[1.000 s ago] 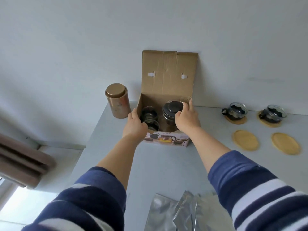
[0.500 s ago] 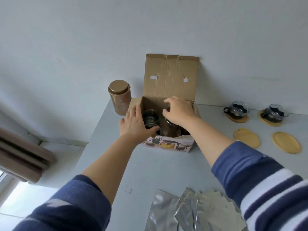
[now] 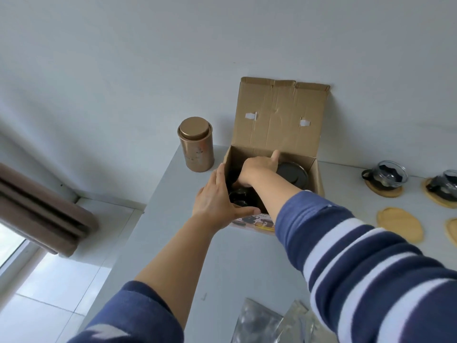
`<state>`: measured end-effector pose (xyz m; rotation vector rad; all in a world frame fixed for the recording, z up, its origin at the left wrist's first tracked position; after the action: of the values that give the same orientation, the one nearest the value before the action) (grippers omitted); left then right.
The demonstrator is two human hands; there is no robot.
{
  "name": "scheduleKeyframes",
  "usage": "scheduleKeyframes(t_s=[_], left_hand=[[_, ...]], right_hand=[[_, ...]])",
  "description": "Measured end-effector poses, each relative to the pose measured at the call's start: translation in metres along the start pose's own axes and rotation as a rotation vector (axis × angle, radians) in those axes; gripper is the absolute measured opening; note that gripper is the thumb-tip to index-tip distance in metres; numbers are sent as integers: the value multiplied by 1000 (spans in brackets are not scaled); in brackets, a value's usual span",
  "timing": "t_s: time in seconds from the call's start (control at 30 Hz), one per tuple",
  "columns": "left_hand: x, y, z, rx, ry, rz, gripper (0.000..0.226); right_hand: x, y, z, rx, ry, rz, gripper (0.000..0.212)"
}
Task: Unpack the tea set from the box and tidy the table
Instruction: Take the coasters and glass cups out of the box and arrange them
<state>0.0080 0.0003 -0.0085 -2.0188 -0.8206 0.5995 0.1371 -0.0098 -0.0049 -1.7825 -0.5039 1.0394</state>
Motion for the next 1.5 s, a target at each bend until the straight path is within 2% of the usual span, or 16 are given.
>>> scheduleKeyframes(t_s=[0.13,0.37,0.57,0.7,0.83,0.87,0.97,1.07,1.13,1.23,1.27,1.37,1.5], left_hand=[[-2,-1,-1,3,-1,-19,128],[-4,-3,1,31,-32,-22,129],[-2,-2,0,191,-73,17,131],[-1,-2,-4,249,-71,-19,126],[5,-11,-28,488,42,-179,94],[9,-11,-38,551,90,-174,87],[23,1,-55,774,105,29,79],[29,18,-54,1053,-58,289,63],[29,21,-52,1139,-141,372,52],[32,23,-50,1135,-138,386,23],[33,23,-48,1119,-133,392,20],[31,17,-45,976,-109,376,35],[22,-4,-43,657,15,182,51]], right_hand=[[-5,-3,-2,30,24,-103,58],[-47,-28,-33,340,-22,-494,71],[-96,-26,-92,903,0,-753,80],[-123,-1,-115,959,93,-956,70],[-131,28,-122,1073,146,-997,72],[-132,32,-122,1085,146,-1004,73],[-134,36,-120,1089,141,-1016,74],[-135,37,-120,1069,138,-1023,74],[-135,37,-120,1059,138,-1024,75],[-135,39,-121,1052,135,-1022,75],[-134,39,-120,1047,132,-1020,76],[-134,40,-118,1023,125,-1009,77],[-134,40,-118,1040,134,-994,77]])
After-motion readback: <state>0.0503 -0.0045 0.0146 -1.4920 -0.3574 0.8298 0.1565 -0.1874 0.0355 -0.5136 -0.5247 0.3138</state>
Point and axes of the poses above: each hand's wrist, its own x-axis towards the middle knuckle, its own y-axis out of the palm, z = x × y, the point moved 5 cm from there along x, towards the middle knuckle, and after that the axes turned 9 degrees about -y, right-handed, at the moved point
